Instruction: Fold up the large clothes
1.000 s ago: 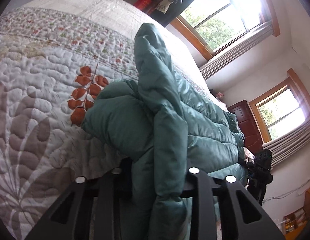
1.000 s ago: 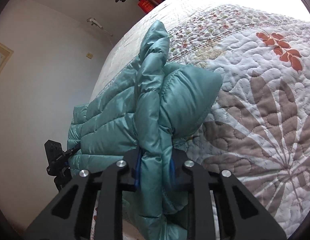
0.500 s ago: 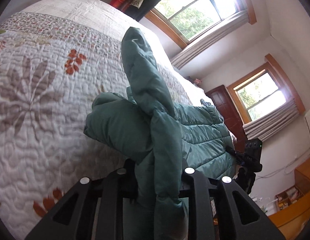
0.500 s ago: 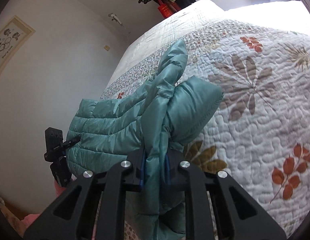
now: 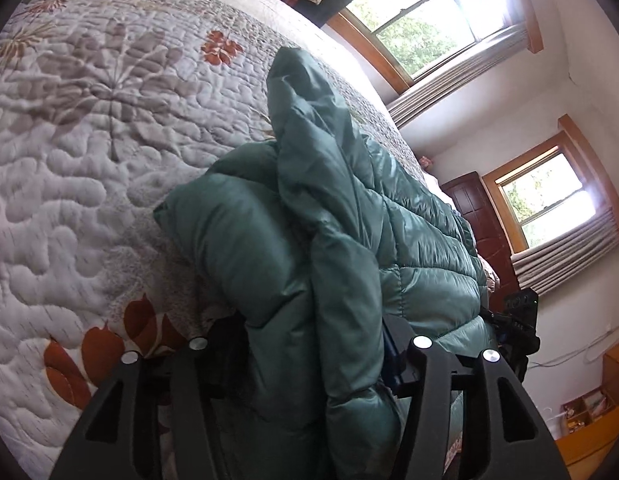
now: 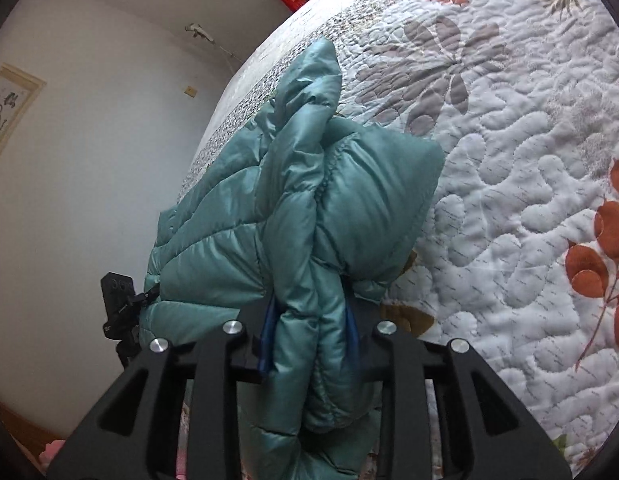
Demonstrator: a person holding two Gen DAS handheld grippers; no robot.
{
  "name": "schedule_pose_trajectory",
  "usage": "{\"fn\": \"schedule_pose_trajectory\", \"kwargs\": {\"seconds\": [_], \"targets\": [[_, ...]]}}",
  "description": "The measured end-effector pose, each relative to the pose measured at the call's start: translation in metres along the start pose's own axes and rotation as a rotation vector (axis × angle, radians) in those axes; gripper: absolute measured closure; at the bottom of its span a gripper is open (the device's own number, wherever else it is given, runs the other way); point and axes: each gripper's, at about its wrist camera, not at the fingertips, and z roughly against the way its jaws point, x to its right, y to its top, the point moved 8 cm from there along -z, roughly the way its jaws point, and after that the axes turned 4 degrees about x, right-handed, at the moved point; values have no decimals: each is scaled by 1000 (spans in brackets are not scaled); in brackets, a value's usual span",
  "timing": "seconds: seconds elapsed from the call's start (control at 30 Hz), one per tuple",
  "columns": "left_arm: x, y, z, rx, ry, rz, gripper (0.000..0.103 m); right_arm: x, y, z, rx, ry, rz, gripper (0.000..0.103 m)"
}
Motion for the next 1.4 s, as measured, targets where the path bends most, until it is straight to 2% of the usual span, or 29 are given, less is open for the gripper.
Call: {"fn": "schedule_pose_trajectory", "kwargs": {"seconds": [0.17, 0.27, 0.33, 0.47, 0.53, 0.6, 0.77, 0.83, 1.0, 1.27, 1.4], "targets": [[6, 16, 42, 88, 93, -34, 48, -8, 7, 32, 94, -150, 89, 62], [24, 30, 72, 182, 188, -109, 48, -25, 18, 48, 146, -166, 133, 62], [45, 33, 80, 210, 221, -167, 46, -48, 23, 50, 149, -171, 187, 62], [94, 31, 64, 180, 272, -261, 34, -89, 26, 33, 119, -170, 290, 62], [109, 21, 51, 159, 272, -308, 32, -103, 25, 20, 109, -201, 345, 62], [118, 12, 34, 145, 302, -347, 31, -110, 24, 4, 96, -235, 381, 61], [101, -2, -10, 79, 353, -331, 30, -96, 21, -26, 58, -294, 376, 61], [91, -5, -20, 75, 369, -326, 31, -84, 21, -33, 43, -302, 353, 62], [89, -8, -24, 105, 401, -370, 30, -65, 17, -49, 19, -288, 322, 62], [87, -12, -28, 125, 420, -383, 30, -53, 11, -60, 12, -248, 283, 63], [89, -13, -28, 126, 444, -388, 29, -53, 11, -61, 18, -266, 283, 63]]}}
